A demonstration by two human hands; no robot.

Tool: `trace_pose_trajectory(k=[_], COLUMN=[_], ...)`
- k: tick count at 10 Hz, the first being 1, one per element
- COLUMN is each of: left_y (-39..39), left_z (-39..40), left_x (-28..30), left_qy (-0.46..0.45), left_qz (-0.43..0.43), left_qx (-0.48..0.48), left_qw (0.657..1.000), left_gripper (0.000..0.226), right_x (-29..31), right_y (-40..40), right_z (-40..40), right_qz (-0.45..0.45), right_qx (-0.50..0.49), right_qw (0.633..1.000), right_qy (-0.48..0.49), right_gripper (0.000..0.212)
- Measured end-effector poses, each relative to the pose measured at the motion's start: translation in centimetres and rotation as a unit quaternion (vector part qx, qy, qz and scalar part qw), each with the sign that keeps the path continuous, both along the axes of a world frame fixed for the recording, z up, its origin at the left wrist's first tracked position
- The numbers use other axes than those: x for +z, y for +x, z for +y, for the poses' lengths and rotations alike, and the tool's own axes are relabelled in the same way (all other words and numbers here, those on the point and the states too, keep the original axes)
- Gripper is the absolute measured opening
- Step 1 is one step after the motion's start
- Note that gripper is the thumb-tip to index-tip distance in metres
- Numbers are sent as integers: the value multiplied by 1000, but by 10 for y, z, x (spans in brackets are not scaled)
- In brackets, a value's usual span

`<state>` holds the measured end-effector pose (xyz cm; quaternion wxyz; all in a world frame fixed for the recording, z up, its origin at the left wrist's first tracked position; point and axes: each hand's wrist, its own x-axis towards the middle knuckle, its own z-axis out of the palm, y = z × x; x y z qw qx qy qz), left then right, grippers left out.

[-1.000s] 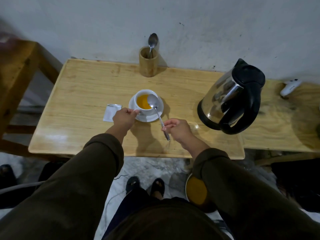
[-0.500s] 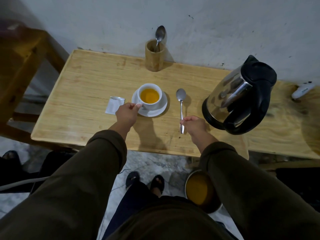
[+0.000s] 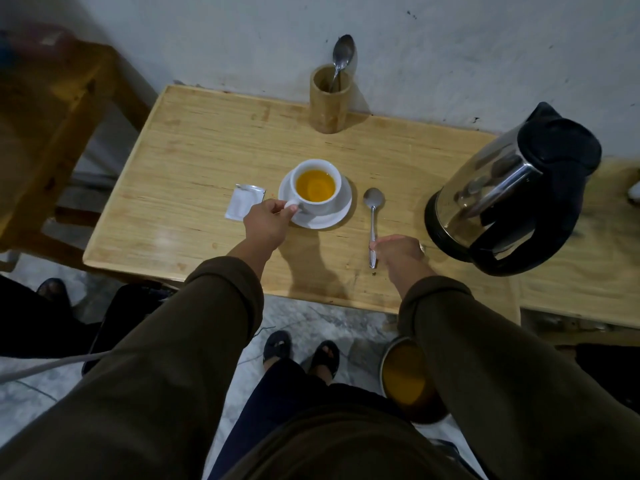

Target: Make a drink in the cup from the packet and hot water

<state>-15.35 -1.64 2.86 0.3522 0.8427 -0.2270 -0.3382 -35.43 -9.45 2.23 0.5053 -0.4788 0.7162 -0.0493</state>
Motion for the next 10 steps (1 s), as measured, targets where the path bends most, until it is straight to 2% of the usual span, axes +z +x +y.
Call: trace_pose_trajectory(k=[2, 5, 6, 7, 10], left_y=[-2, 1, 3, 6, 23], left_z=[1, 0, 0, 1, 36], left_x=[-1, -1, -2, 6, 37], left_qy=[-9, 2, 2, 2, -14], left_qz=[7, 2, -1, -3, -37], left_qx=[6, -10, -20, -26, -81], left_qw=[1000, 1000, 1000, 1000, 996], left_gripper=[36, 37, 38, 41, 40], right_x=[3, 7, 11, 18, 52], right_y=[17, 22, 22, 24, 37], right_z=[-1, 1, 6, 13, 55], right_qz=[108, 161, 120, 24, -95], right_qx=[16, 56, -13, -110, -161], right_qw=[994, 985, 990, 986, 962], right_qy=[-3, -32, -68, -125, -196], right_gripper=[34, 27, 25, 24, 34])
